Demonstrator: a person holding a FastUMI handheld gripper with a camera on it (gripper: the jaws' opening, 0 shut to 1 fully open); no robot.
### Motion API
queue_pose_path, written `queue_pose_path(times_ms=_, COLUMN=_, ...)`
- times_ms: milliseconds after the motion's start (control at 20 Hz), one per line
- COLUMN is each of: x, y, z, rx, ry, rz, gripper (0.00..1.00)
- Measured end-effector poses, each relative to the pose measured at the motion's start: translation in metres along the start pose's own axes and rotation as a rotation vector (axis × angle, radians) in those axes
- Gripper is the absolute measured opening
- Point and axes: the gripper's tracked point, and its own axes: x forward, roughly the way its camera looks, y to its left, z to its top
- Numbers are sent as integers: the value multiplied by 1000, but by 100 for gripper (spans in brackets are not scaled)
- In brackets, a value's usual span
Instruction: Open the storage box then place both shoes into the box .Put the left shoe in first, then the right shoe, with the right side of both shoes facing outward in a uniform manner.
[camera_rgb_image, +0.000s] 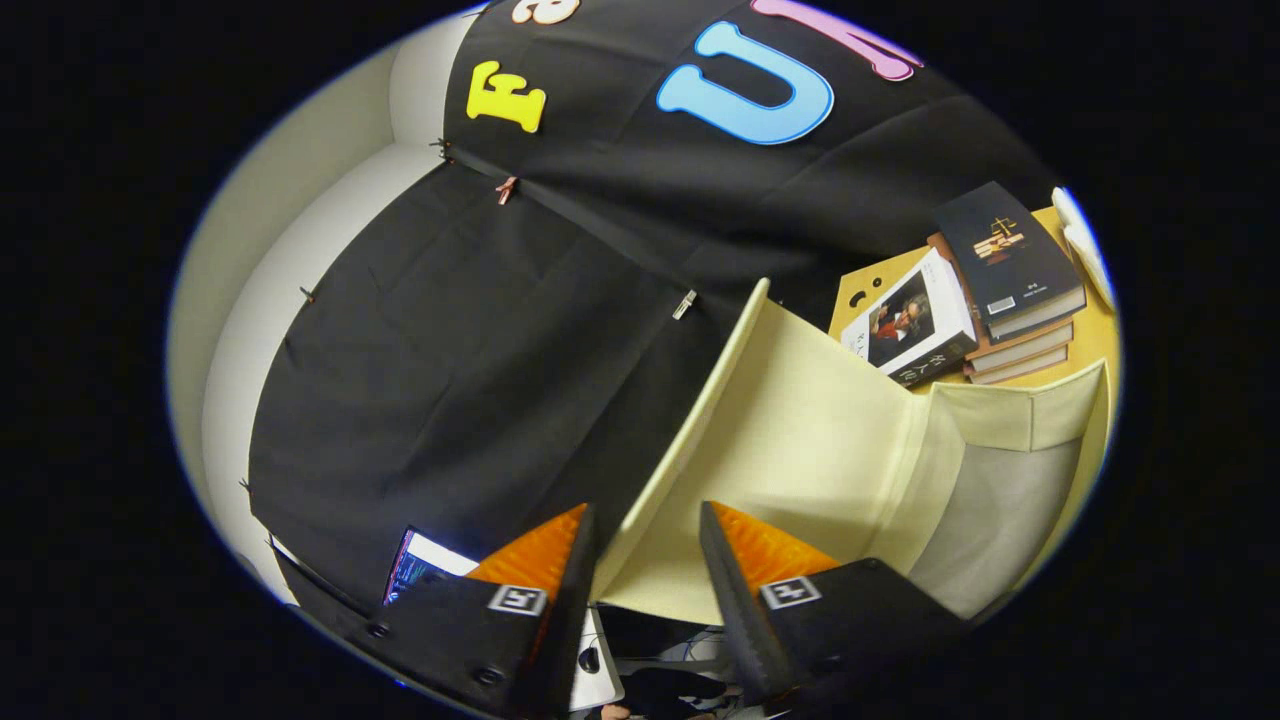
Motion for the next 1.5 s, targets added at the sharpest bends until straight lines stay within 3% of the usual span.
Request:
queue_pose_path(times_ms=50, x=1, y=-1, z=-1, rx=-6, ry=-3, rz=-13, gripper=86)
queue_pose_path(times_ms=150, x=2, y=-3, z=0, rx=-24, ry=-17, rz=-32, gripper=94)
queue_pose_path(times_ms=650, x=-60, y=-26, z=29, rx=-142, ry=-131, rz=-173, gripper=95)
queue_pose_path(times_ms=1150, x=-212, y=-103, z=53, rx=-361, ry=-207, rz=-532, gripper=96)
queue_pose_path(times_ms=1500, x=-316, y=-171, z=39, rx=-402, ry=-198, rz=-772, gripper=96)
